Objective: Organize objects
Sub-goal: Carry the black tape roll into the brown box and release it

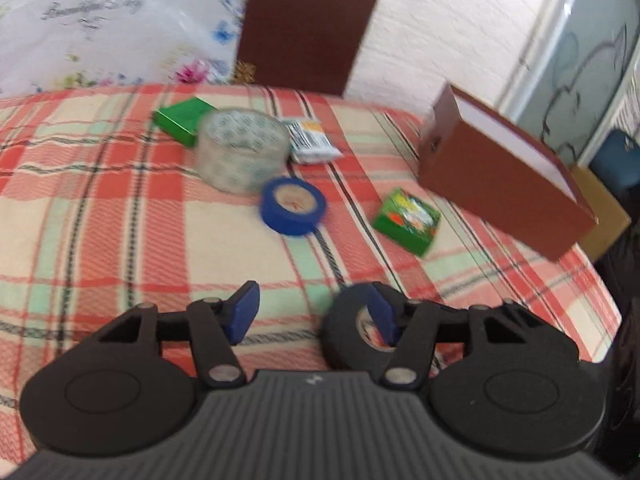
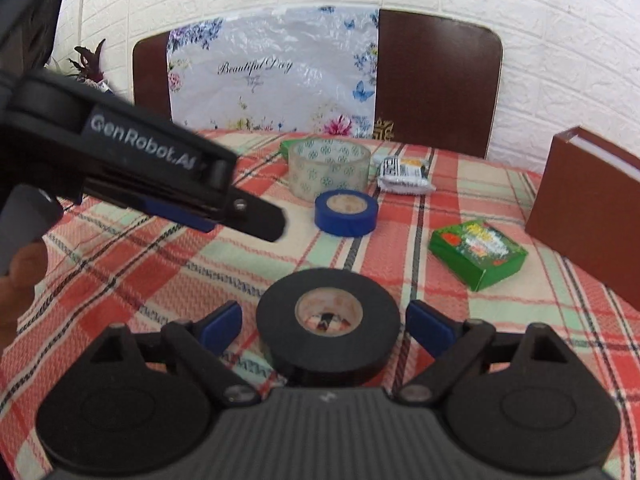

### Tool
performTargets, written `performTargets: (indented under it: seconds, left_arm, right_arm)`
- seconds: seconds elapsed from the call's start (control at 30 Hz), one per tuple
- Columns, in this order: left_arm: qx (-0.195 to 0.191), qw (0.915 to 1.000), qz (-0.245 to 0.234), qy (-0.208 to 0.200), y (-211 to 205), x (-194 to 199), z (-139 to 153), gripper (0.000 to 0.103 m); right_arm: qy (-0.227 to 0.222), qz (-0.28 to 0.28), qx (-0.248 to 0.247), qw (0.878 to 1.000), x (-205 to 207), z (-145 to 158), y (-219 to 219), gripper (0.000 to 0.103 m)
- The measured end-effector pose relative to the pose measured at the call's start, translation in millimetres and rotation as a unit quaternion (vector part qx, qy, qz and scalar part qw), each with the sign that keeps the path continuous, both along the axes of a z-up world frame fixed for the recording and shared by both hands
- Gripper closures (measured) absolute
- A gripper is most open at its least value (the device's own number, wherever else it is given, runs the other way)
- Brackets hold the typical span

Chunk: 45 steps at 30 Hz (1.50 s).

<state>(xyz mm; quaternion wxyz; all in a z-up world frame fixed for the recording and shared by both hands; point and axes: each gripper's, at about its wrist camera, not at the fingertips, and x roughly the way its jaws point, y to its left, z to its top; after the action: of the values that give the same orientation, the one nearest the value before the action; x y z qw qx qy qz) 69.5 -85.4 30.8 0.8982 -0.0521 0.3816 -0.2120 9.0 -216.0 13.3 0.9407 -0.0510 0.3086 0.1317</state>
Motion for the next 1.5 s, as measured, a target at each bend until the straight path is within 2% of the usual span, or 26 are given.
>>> performTargets:
  seconds: [0.07,0.13,0.17,0.2,0.23,0.3,0.37,0.47,0.57,0.7,0.87,0.97,1.07,1.13,1.17,1.27,1.4,1.5]
  left_arm:
    - [0.022,0.9989,-0.006,0.041,-11.8,9.7,-9.2,0.048]
    - [0.017,0.9973,-0.01,0.071,-17.7,13.5,-19.6,0.05]
    - [0.021,0.9978,-0.011,0.063,-20.2,10.9,-20.1,0.05]
    - [0.027,0.9978,-0.02,0.057,-24.6,9.3,-20.1,0.057]
    - [0.028,0.9977,-0.026,0.057,-28.0,9.4,-19.4,0.064]
    - [0.028,0.9978,-0.017,0.058,-30.0,11.2,-12.5,0.067]
    - [0.02,0.9986,-0.02,0.044,-34.3,12.6,1.6,0.069]
    - [0.021,0.9988,-0.045,0.001,-57.4,17.0,32.0,0.07]
    - [0.024,0.9958,-0.075,-0.047,-91.1,26.4,57.1,0.07]
    - [0.024,0.9891,-0.105,-0.101,-145.2,49.3,84.4,0.07]
    - [0.013,0.9843,-0.115,-0.133,-201.5,83.9,94.8,0.07]
    - [0.018,0.9832,-0.115,-0.141,-224.7,100.3,89.9,0.07]
    - [0.03,0.9852,-0.109,-0.129,-244.0,115.2,80.0,0.069]
    - [0.04,0.9869,-0.1,-0.12,-249.8,121.9,70.6,0.068]
    - [0.048,0.987,-0.097,-0.119,-251.0,123.1,65.7,0.068]
    - [0.059,0.9866,-0.098,-0.117,-245.4,117.3,54.8,0.068]
    - [0.038,0.9848,-0.096,-0.14,-221.0,96.1,63.0,0.068]
    - [0.029,0.9832,-0.085,-0.159,-190.6,74.5,71.6,0.068]
  right_arm:
    - [0.016,-0.004,0.014,1.0,0.3,-3.2,-2.1,0.011]
    - [0.026,-0.007,0.031,0.999,2.3,-4.7,-7.6,0.013]
    - [0.027,-0.009,0.039,0.999,2.4,-4.7,-9.8,0.019]
    - [0.025,-0.007,0.047,0.999,1.9,-4.5,-11.8,0.022]
    - [0.023,-0.007,0.051,0.998,0.9,-4.7,-12.3,0.022]
    - [0.013,-0.011,0.056,0.998,-2.0,-3.6,-14.0,0.022]
    - [-0.012,-0.03,0.071,0.997,-7.1,1.3,-22.2,0.022]
    - [-0.064,-0.062,0.103,0.991,-12.1,13.1,-42.9,0.022]
    - [-0.138,-0.099,0.081,0.982,-11.0,31.9,-61.2,0.022]
    - [-0.195,-0.142,0.068,0.968,8.1,53.9,-100.5,0.022]
    - [-0.228,-0.178,0.062,0.955,45.6,69.3,-154.1,0.022]
    - [-0.225,-0.194,0.07,0.952,69.9,68.0,-180.4,0.022]
    - [-0.211,-0.206,0.082,0.952,92.3,57.5,-198.7,0.022]
    - [-0.205,-0.217,0.08,0.951,101.5,44.7,-205.5,0.022]
    - [-0.211,-0.223,0.075,0.949,101.2,37.8,-208.1,0.018]
    - [-0.227,-0.224,0.066,0.945,95.5,37.5,-207.9,0.016]
    - [-0.253,-0.208,0.04,0.944,86.4,34.5,-195.5,0.016]
    - [-0.285,-0.191,-0.007,0.939,79.9,30.4,-176.0,0.015]
